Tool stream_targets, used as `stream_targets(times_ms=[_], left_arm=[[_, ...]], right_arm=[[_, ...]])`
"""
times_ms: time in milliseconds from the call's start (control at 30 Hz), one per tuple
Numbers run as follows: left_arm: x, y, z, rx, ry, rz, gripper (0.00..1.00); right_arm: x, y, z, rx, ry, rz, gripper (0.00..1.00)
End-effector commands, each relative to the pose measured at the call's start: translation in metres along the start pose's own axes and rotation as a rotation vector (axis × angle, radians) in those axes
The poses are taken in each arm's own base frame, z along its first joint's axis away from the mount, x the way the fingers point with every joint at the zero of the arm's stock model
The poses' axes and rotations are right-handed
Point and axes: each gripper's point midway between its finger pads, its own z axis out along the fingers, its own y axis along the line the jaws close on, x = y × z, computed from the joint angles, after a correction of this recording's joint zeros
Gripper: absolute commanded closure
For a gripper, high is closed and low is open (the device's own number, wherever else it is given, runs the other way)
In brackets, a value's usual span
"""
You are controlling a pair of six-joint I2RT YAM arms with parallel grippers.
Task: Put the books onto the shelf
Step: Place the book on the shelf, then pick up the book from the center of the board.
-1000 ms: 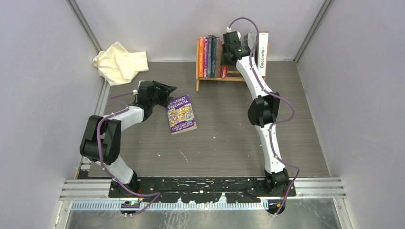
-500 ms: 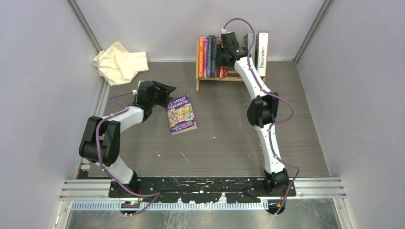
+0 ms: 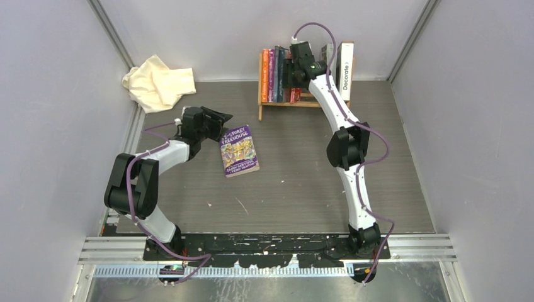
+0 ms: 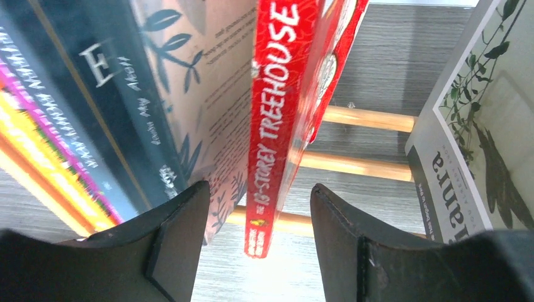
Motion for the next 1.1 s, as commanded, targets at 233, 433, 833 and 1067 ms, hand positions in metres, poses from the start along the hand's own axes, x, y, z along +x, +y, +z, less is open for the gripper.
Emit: stream_targets(times_ms=[233,433,833,1067], left_arm=[[-0.002,-0.031,-0.015,0.088,-0.007,0.027,0.41],[0.000,-0.018,-0.026,0.058,-0.010,0.046,0.41],[0.010,0.052,-0.058,-0.057,0.004,0.021,0.35],[0.010,0.087,-0.070,-0.108,0.015,-0.039,0.32]], right_arm=[[-0.067,0.019,-0.094,-0.018,-0.213,0.021,0.35],[-0.061,0.030,-0.127,0.003,-0.234,-0.004,0.34],[0.014,0.086,-0.170,-0.072,-0.149,-0.114,0.31],[0.083,0.133,-0.167,-0.177,-0.009,-0.156,0.30]])
